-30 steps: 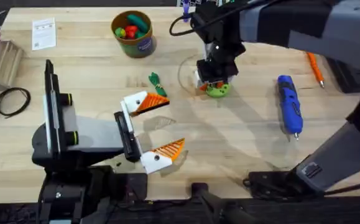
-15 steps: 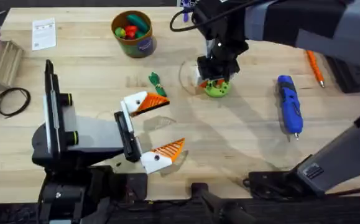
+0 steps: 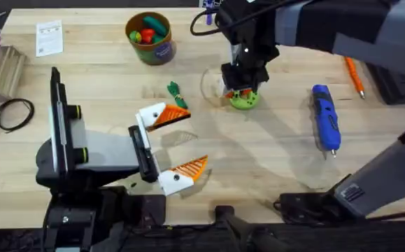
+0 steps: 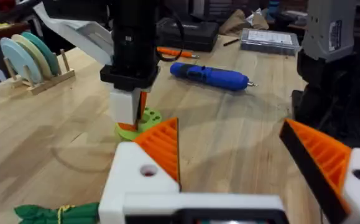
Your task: Pick up the gripper from the table and insert it into the empty holder that is missing its gripper. Then pick up a screw, insert it into the mounting hole, and use the screwdriver to tighten it. Finally, clean up the table by picking up the vegetable and placing it into the bucket.
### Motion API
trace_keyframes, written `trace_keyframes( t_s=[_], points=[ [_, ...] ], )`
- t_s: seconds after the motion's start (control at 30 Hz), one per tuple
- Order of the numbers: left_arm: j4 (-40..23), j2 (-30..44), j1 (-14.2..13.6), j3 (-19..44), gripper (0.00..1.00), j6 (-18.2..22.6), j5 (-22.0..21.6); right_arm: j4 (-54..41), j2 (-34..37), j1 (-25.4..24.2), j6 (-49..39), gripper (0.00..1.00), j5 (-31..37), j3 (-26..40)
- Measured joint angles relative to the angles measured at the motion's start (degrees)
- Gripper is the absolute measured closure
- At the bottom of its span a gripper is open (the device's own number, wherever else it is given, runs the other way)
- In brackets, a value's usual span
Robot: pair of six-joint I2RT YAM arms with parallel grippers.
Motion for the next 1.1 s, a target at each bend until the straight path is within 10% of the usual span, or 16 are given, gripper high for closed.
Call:
trace_keyframes(
  t_s=[1.1],
  points=[
    [0.0,0.0,0.0,0.0,0.015,0.0,0.0,-0.11,0.18,0.48,-0.01,0.786,0.01,0.0]
  ],
)
